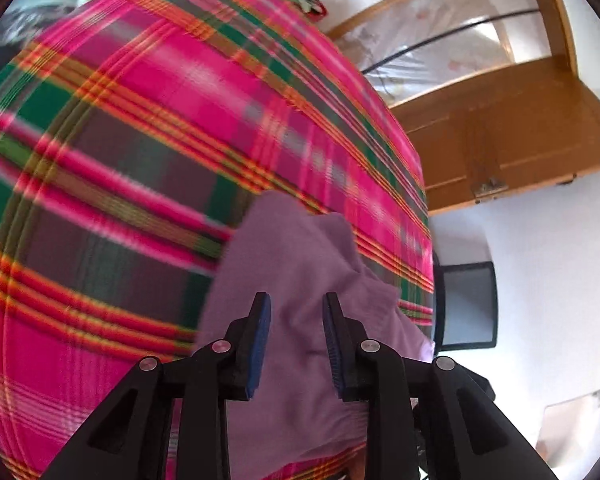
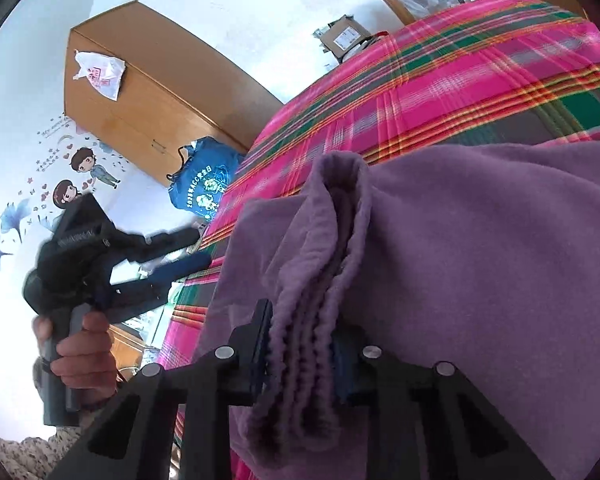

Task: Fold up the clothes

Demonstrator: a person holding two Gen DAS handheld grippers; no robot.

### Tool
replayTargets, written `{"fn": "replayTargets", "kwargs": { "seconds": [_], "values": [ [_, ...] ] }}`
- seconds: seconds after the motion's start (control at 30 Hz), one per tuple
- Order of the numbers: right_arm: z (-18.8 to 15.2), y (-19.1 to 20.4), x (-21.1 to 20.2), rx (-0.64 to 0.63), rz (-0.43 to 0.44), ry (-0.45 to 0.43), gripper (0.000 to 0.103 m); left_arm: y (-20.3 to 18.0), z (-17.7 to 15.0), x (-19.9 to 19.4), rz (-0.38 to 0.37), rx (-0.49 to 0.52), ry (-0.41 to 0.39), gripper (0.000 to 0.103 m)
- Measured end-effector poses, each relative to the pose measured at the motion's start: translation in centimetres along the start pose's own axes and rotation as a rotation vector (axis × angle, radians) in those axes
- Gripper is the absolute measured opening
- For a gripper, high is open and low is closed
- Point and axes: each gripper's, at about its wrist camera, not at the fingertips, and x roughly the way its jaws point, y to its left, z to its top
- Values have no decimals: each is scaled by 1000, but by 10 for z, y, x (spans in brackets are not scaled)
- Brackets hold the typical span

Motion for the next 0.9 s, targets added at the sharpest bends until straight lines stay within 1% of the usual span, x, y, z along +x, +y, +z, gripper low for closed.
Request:
{"fn": "replayTargets", "kwargs": {
  "seconds": [0.07,0.23,0.33,0.43,0.57,0.63,0.77,0.9],
  "values": [
    [1,9,-9,-42,-10,-24,23,12,-2,-2,-17,-30,2,27],
    [11,35,-32,-131,-5,-72,23,30,-11,-2,-27,-63,17,27],
    [17,41,-45,-143,-22,-89,23,34,-16,2,-37,-72,34,27],
    [17,36,-49,-138,-57,-94,23,35,-19,4,-57,-79,49,27],
    [14,18,-55,-80,-92,-93,23,31,-25,10,-43,-60,68,28],
    [10,6,-54,-63,-102,-67,23,30,-28,14,-32,-52,73,27],
    [2,-8,-48,-44,-151,-41,24,28,-33,22,-32,-43,101,28],
    [1,-18,-44,-32,-173,-43,24,25,-34,25,-33,-30,113,28]
  ]
}}
